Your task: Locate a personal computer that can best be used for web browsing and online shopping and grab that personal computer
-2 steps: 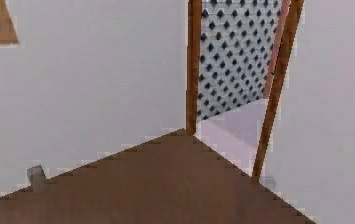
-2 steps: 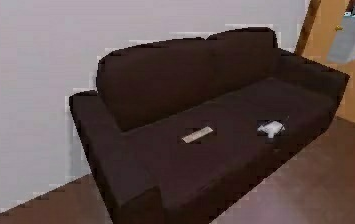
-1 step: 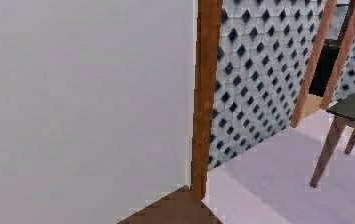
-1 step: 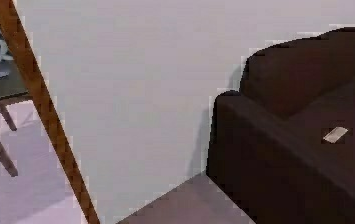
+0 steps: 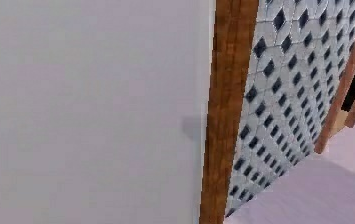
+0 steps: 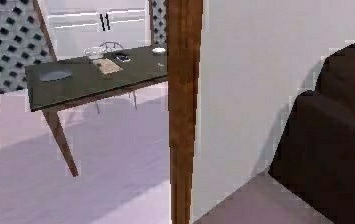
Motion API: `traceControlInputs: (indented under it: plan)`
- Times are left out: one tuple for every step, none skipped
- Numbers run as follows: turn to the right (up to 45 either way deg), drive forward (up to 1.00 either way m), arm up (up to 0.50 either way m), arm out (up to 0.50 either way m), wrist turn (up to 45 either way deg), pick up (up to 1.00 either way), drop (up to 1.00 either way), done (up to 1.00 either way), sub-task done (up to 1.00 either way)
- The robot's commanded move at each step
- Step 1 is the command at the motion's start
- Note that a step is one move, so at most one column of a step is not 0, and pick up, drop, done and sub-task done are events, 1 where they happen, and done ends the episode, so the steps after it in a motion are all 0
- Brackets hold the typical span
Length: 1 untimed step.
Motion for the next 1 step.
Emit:
traceControlInputs:
  plan:
    - [45.0, 0.00, 0.00, 0.00, 0.0, 0.00, 0.00, 0.00, 0.00]
